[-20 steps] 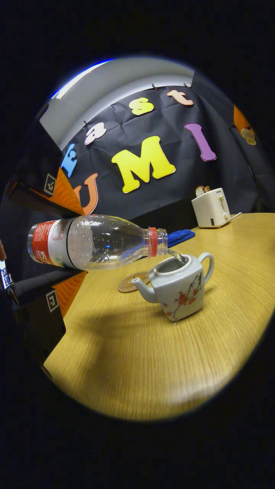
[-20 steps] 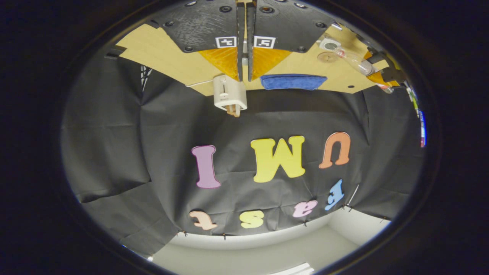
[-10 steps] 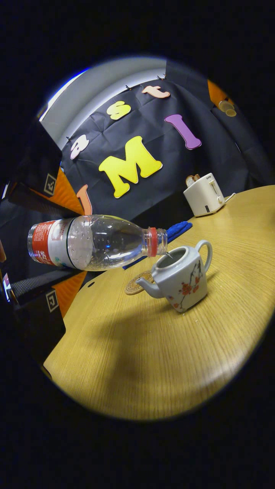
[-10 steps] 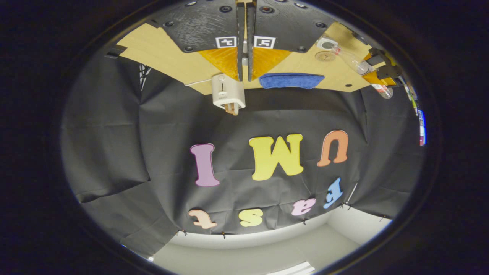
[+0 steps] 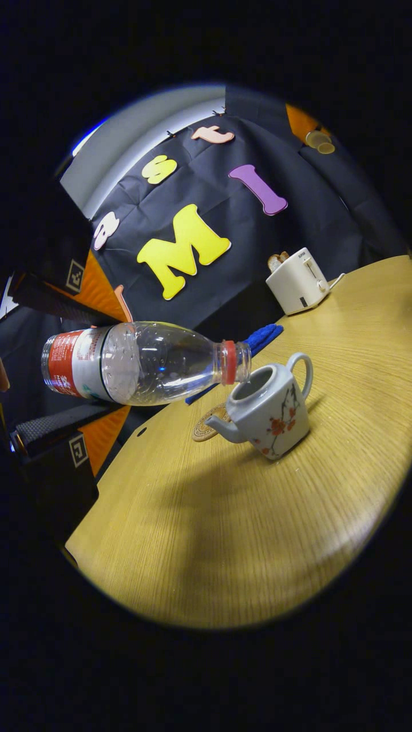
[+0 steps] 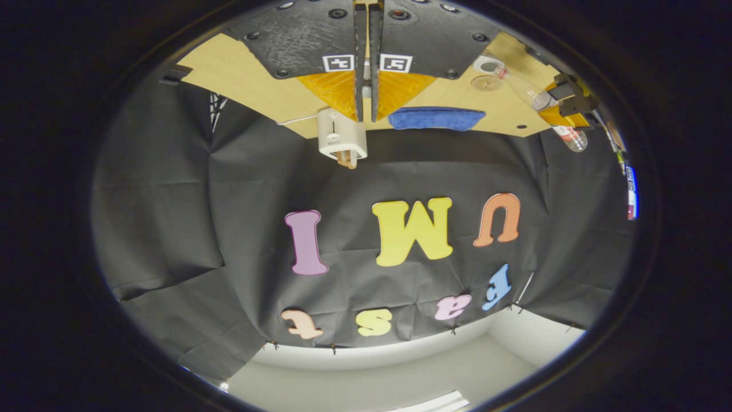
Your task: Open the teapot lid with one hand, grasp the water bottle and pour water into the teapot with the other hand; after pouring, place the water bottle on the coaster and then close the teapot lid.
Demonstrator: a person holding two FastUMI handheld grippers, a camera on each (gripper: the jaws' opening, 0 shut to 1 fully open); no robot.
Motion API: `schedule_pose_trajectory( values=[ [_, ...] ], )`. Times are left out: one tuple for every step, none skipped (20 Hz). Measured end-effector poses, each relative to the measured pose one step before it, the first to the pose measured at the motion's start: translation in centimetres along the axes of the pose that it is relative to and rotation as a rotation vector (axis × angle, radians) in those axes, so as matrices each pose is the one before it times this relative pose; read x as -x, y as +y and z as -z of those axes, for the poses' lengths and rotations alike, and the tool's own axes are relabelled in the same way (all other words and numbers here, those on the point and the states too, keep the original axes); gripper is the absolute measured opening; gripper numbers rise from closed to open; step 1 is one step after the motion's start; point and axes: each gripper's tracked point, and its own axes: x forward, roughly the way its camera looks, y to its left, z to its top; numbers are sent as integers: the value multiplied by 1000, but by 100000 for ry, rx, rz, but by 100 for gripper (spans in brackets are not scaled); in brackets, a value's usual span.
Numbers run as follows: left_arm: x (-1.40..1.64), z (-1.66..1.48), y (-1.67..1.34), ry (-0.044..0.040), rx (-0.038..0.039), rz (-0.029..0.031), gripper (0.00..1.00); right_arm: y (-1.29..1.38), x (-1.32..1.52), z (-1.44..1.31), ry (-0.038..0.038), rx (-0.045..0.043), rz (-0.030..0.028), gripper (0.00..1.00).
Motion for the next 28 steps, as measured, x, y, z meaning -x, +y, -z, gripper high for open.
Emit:
schedule_pose_trajectory(
  values=[
    [36,43,183,161,-658,-76,74,-26,27,50,-120,101,182,1],
    [14,6,182,522,-339,-261,74,92,46,-109,-9,366,-301,2],
    [122,-17,-133,317,125,-39,74,160,83,51,-107,275,-580,1],
    [35,-63,-39,-223,97,238,74,118,-5,-110,-150,64,-435,2],
    [40,-23,-14,24,-249,335,74,114,42,-14,-170,118,-109,1],
    [-45,-49,-116,46,-282,455,74,-18,-38,-27,-127,368,-83,1],
    [28,179,29,255,-351,350,74,16,89,53,42,549,-47,1],
    [-58,69,120,125,-269,23,74,-8,-13,3,-10,414,68,1],
    [-101,90,90,367,-37,169,74,67,-61,37,127,319,129,1],
    [-104,36,-9,229,126,244,74,32,-28,74,191,101,-39,2],
    [62,82,-48,84,131,85,74,61,19,92,317,63,-106,1],
    [13,-12,42,-37,155,95,74,17,-86,21,192,92,31,1],
    [11,-87,-46,-157,92,-109,74,-119,80,10,9,68,97,2],
    [-73,23,-75,135,319,17,74,-42,28,-6,-23,88,57,2],
    [-23,118,-91,-121,578,-33,74,137,-17,35,-33,165,70,2],
    [-38,45,-114,-207,1259,306,74,-2,-10,-81,-102,310,182,2],
    [-125,123,-235,-494,1802,943,74,-157,-99,25,-161,336,349,2],
    [-135,-228,-231,-1645,2541,864,74,-60,-3,4,-109,338,314,2],
    [-27,-35,-292,-1004,3680,316,74,24,14,28,233,64,-95,2],
    [-135,177,-52,-177,4358,-862,74,159,61,-52,150,-104,-483,1],
    [-71,336,130,517,4788,-1196,74,173,-57,117,276,44,-444,1],
    [-104,200,-56,407,5237,-359,74,93,-36,77,274,-35,-388,2],
    [-408,39,-205,-773,5640,762,74,-8,23,170,272,-96,-184,1],
    [-381,125,-499,-270,6330,1864,74,-15,-61,-48,276,65,14,2],
    [-284,356,-529,11,7246,2115,74,-27,-64,184,199,196,231,1],
    [-416,227,-253,187,7552,1493,74,-14,-143,38,226,299,221,1],
    [-322,442,-372,173,8291,1603,74,85,5,191,322,342,77,1],
    [-497,19,-100,-242,6891,574,74,75,-187,70,332,144,3,1]
  ],
)
